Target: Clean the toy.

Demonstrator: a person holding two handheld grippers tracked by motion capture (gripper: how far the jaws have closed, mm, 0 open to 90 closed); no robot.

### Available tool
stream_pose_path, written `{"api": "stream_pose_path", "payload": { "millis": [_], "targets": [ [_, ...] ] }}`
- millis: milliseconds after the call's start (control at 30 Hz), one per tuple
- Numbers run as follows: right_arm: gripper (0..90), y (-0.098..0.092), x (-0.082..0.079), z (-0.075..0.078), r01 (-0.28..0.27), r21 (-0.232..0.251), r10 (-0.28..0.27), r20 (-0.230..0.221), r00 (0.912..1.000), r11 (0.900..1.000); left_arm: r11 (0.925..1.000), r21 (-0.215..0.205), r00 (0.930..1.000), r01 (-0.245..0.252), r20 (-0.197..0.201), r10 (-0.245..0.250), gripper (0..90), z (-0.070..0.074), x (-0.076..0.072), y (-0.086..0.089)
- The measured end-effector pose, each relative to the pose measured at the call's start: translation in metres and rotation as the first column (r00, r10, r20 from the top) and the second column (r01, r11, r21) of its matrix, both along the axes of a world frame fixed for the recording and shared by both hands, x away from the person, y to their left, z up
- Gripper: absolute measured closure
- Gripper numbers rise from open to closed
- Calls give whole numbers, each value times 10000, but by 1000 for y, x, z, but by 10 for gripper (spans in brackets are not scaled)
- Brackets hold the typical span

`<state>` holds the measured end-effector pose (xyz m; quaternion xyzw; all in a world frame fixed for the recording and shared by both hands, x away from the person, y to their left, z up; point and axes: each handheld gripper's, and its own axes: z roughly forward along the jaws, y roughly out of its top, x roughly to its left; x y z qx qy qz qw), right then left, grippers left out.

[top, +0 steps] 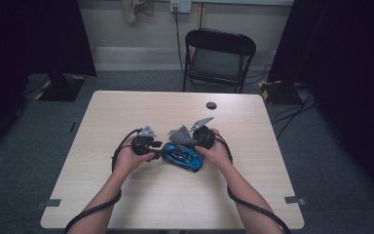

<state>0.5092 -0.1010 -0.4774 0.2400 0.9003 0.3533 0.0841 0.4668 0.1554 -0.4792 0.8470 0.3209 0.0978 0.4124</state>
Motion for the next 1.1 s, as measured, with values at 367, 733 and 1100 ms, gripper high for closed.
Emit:
{"api": "stream_pose_path", "payload": {
  "millis": [367, 733, 1100],
  "targets": [
    [764, -24, -13, 1, 151, 58, -151, 68, 9999, 9999, 9997, -237, 10000, -25, -78, 23, 519, -2, -1, -2],
    [761, -45, -27, 2, 329, -76, -329, 12, 9995, 9994, 9999, -144, 10000, -38, -46, 38, 520, -1, -2, -4],
    [761, -53, -20, 19, 895, 56, -896, 329, 9954, 9960, 10000, -88, 10000, 14, -10, -14, 533, -1, -2, -5]
  ]
}}
